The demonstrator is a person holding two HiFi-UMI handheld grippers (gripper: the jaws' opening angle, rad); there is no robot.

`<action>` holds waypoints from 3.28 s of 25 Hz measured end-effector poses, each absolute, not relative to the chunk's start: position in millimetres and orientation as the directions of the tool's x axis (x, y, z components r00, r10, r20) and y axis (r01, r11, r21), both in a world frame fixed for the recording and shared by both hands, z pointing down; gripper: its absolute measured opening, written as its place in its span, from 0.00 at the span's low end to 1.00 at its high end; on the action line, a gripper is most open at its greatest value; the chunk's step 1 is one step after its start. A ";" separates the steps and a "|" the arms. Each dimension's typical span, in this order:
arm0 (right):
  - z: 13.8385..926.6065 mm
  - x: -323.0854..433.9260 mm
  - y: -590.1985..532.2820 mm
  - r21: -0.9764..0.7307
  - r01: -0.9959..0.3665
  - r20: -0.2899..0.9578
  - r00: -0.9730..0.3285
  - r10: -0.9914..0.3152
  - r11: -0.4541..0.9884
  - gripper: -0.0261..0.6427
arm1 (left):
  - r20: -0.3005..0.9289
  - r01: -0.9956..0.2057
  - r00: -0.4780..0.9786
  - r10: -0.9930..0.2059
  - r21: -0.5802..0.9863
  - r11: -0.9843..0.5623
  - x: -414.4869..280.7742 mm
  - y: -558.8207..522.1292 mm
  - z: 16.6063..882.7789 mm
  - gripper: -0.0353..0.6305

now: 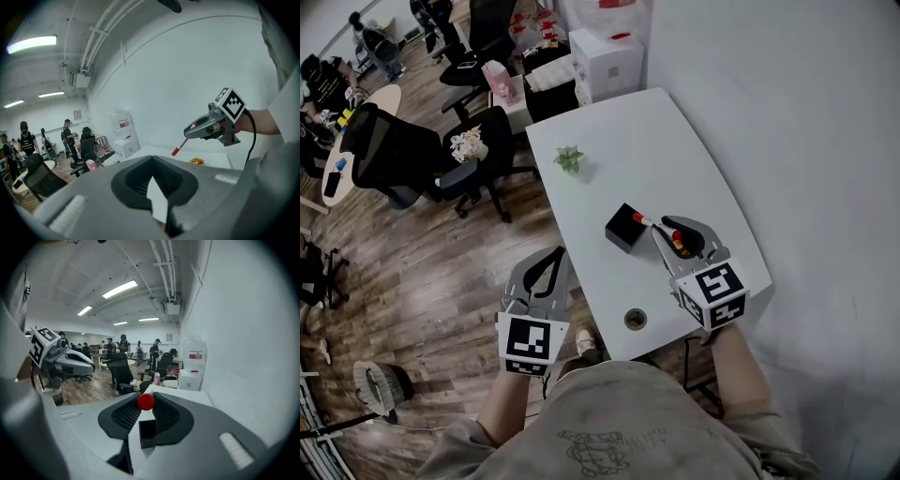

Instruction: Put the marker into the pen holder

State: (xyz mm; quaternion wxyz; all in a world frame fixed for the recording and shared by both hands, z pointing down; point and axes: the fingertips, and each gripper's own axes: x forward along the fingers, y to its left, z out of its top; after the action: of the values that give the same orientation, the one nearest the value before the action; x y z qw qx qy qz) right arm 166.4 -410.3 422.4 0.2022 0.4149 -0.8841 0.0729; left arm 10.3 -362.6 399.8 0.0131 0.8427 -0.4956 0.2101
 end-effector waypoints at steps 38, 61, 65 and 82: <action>601.7 144.7 -451.4 0.009 -0.809 0.695 -0.417 -0.585 0.588 0.19 | 0.534 -0.867 0.329 -0.779 -0.157 -0.473 -41.5 -371.2 485.3 0.05; 306.4 149.4 -372.2 0.067 -0.825 0.122 -0.551 -0.825 0.561 0.08 | 0.205 -0.860 0.372 -0.905 -0.292 -0.419 -41.1 -360.8 333.8 0.05; 274.4 148.3 -345.1 0.050 -0.816 0.035 -0.575 -0.817 0.576 0.08 | 0.151 -0.857 0.395 -0.906 -0.296 -0.423 -34.2 -348.1 309.8 0.05; 307.6 138.1 -300.3 0.093 -0.771 0.143 -0.616 -0.775 0.630 0.08 | 0.186 -0.797 0.471 -0.863 -0.330 -0.506 -5.9 -311.3 317.8 0.05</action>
State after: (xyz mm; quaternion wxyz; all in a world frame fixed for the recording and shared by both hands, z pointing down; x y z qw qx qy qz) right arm 138.1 -300.3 307.6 0.0848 0.4301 -0.8987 -0.0111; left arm -5.9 -311.3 317.8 -0.0988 0.8518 -0.4871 0.1655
